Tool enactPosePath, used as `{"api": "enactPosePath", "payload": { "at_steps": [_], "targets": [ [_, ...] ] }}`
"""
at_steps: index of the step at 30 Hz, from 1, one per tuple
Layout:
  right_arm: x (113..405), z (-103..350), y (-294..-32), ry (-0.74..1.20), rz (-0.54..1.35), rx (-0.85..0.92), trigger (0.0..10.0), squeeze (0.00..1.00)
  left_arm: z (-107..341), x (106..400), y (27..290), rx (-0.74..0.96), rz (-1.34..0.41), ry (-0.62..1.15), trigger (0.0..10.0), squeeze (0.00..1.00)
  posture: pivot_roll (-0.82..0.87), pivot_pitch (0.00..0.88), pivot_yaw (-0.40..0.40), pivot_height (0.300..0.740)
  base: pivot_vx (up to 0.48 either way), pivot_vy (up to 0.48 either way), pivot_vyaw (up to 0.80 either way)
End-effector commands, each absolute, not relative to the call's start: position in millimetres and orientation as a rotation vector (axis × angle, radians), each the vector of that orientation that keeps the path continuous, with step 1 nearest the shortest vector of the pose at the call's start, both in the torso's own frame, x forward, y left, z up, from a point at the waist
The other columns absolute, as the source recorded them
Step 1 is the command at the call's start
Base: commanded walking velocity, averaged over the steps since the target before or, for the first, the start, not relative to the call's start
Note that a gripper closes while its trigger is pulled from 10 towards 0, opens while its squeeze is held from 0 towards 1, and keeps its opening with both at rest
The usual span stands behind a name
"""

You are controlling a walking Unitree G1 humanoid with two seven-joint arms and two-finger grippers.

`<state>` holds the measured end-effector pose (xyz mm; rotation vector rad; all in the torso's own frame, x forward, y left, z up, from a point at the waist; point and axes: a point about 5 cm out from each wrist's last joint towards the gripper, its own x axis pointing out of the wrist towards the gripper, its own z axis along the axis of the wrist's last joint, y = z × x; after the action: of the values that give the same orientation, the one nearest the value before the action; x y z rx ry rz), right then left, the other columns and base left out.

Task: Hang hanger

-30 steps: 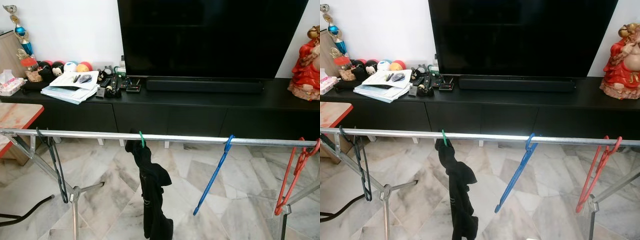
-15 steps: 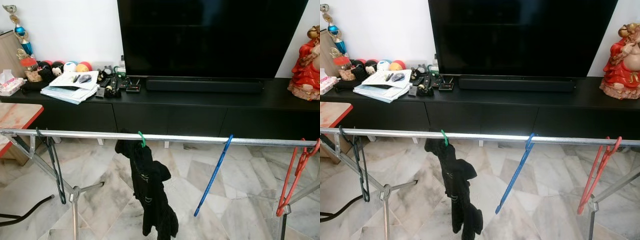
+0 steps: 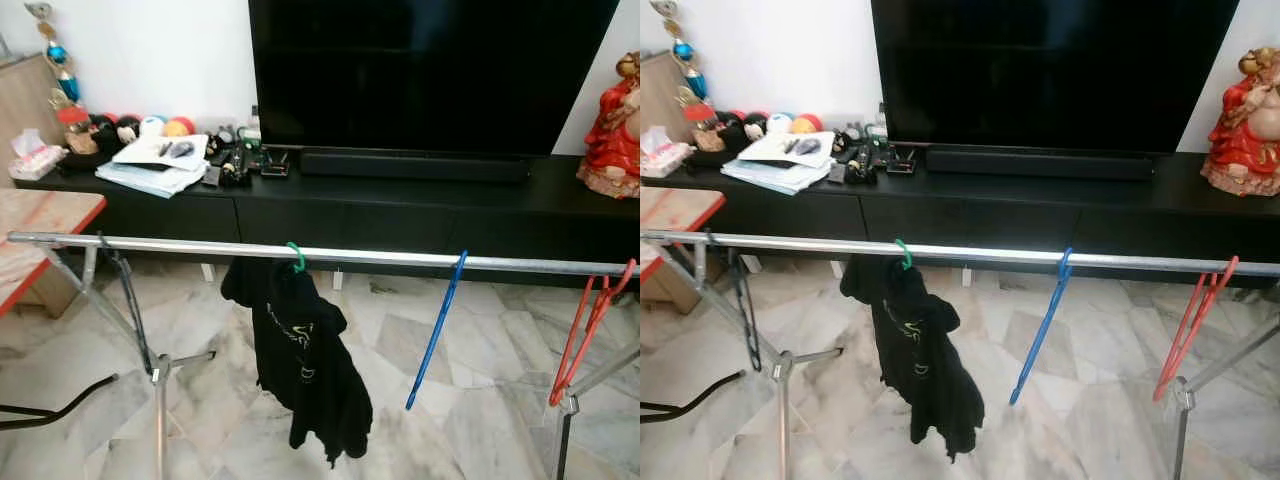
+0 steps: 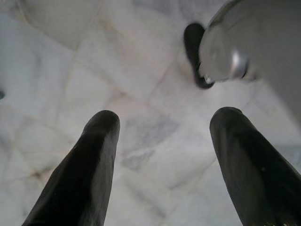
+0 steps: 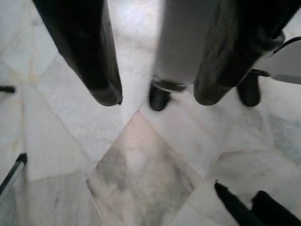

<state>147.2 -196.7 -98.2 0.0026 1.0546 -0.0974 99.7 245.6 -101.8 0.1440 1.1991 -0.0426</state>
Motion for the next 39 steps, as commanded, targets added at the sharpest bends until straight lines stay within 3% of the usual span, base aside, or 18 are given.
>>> {"api": "enactPosePath", "payload": {
  "at_steps": [1, 2, 4, 5, 39],
  "targets": [
    [140.7, -100.4, -198.3, 1.071, -0.106, 0.004, 10.0, 0.98, -101.5, 102.2, 244.1, 0.149, -0.050, 1.193, 10.0, 0.00, 0.07, 0.000, 0.032, 0.740, -0.247, 0.000, 0.00],
    [140.1, -100.6, -198.5, 1.073, -0.106, 0.001, 10.0, 0.42, -101.4, 102.2, 244.2, 0.150, -0.050, 1.193, 10.0, 0.00, 0.07, 0.000, 0.032, 0.740, -0.247, 0.000, 0.00],
    [139.9, -100.6, -198.6, 1.073, -0.107, 0.000, 10.0, 0.42, -101.4, 102.3, 244.3, 0.150, -0.050, 1.193, 10.0, 0.00, 0.07, 0.000, 0.032, 0.740, -0.247, 0.000, 0.00],
    [139.2, -100.8, -199.2, 1.075, -0.109, -0.002, 10.0, 0.00, -101.4, 102.3, 244.3, 0.150, -0.050, 1.193, 10.0, 0.00, 0.07, 0.000, 0.032, 0.740, -0.247, 0.000, 0.00],
    [141.9, -99.6, -201.6, 1.074, -0.116, -0.011, 10.0, 0.00, -101.7, 102.3, 242.9, 0.143, -0.054, 1.191, 10.0, 0.00, 0.07, 0.000, 0.028, 0.740, -0.247, 0.000, 0.00]
  ]
}}
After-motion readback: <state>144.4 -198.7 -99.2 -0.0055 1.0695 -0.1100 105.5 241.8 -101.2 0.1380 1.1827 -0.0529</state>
